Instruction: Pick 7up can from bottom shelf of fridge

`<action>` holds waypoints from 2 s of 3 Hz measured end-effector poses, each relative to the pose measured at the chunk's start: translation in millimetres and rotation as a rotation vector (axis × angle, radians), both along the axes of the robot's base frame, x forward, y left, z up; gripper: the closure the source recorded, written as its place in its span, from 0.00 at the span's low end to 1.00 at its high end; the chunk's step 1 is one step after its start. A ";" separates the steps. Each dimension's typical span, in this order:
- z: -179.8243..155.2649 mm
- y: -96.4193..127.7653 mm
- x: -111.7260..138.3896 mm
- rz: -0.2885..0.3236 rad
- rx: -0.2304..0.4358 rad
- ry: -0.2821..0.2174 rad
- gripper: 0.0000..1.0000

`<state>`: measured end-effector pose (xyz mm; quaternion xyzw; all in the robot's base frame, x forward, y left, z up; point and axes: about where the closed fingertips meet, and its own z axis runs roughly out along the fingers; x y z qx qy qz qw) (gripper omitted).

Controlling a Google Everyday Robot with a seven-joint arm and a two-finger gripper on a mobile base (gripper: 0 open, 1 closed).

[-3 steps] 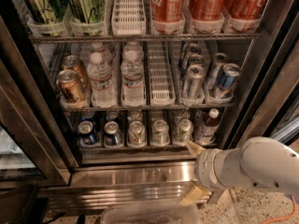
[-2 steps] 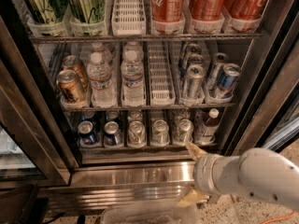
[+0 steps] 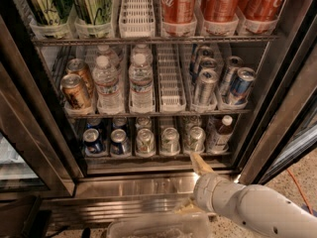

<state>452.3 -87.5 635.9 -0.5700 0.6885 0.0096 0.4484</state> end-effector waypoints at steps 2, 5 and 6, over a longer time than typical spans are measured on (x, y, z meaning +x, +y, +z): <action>-15.6 9.7 38.6 -0.044 0.182 -0.085 0.00; -17.3 21.1 60.9 -0.129 0.325 -0.212 0.00; -11.5 32.3 75.9 -0.191 0.417 -0.268 0.00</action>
Offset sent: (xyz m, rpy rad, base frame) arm 0.0560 0.0123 -0.0157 0.2873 -0.1023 -0.0588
